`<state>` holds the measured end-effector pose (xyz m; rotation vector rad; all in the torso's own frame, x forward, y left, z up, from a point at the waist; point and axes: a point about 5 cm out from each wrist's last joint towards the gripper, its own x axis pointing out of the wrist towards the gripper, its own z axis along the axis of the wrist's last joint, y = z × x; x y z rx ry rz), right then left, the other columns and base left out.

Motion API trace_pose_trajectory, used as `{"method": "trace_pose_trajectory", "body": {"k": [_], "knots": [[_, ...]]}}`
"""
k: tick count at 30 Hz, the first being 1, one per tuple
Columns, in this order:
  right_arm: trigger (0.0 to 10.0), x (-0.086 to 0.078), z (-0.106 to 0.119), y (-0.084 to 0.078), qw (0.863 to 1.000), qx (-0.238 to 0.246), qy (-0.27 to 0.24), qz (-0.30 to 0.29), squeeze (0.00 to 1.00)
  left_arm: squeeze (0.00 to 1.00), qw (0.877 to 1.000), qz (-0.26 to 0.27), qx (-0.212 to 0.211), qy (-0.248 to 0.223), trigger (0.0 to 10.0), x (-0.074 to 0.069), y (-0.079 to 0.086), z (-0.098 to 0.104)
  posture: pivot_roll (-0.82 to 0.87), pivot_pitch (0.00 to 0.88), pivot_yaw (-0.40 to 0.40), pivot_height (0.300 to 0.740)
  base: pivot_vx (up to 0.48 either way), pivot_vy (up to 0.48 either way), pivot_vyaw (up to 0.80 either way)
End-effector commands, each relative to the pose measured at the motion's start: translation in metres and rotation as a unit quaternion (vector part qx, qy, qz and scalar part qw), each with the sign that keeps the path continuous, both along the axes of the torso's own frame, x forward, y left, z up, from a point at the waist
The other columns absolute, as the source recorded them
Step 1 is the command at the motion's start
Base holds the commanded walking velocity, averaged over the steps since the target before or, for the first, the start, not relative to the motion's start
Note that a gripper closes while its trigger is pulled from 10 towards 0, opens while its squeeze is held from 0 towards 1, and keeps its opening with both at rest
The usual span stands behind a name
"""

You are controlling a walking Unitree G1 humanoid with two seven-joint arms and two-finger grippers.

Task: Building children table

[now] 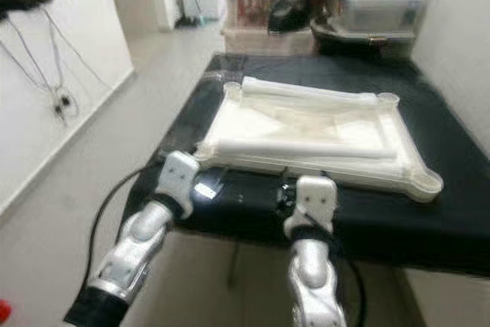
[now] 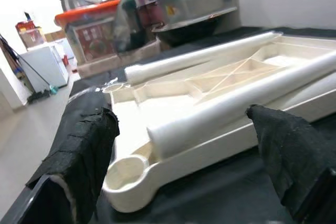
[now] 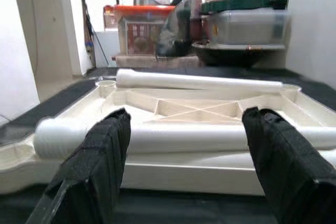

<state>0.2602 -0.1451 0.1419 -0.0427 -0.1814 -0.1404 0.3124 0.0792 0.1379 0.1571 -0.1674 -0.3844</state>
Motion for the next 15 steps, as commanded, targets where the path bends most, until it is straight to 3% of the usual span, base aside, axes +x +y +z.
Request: {"method": "trace_pose_trajectory", "body": {"k": [1, 3, 12, 15], "knots": [[10.0, -0.001, -0.001, -0.007, 1.0, -0.002, 0.002, -0.012, 0.0, 0.0, 1.0, -0.004, -0.01, 0.004, 10.0, 0.001, -0.005, 0.0, 0.1, 0.0, -0.017, 0.74, 0.322, 0.0, -0.8], [10.0, 0.0, 0.0, -0.007, 1.0, -0.002, -0.002, -0.013, 0.0, 0.0, 1.0, -0.003, -0.01, 0.002, 10.0, 0.002, -0.004, 0.001, 0.1, 0.0, -0.015, 0.74, 0.326, 0.0, -0.8], [10.0, 0.005, 0.008, -0.011, 1.0, -0.011, -0.019, -0.018, 0.0, 0.0, 1.0, -0.005, -0.02, -0.004, 10.0, 0.004, -0.004, 0.005, 0.1, 0.0, -0.017, 0.74, 0.32, 0.0, 0.0], [10.0, 0.005, 0.01, -0.012, 1.0, -0.01, -0.021, -0.02, 0.0, 0.0, 1.0, -0.022, -0.011, -0.019, 10.0, 0.01, -0.003, 0.017, 0.1, 0.0, -0.016, 0.74, 0.0, 0.0, 0.0]]}}
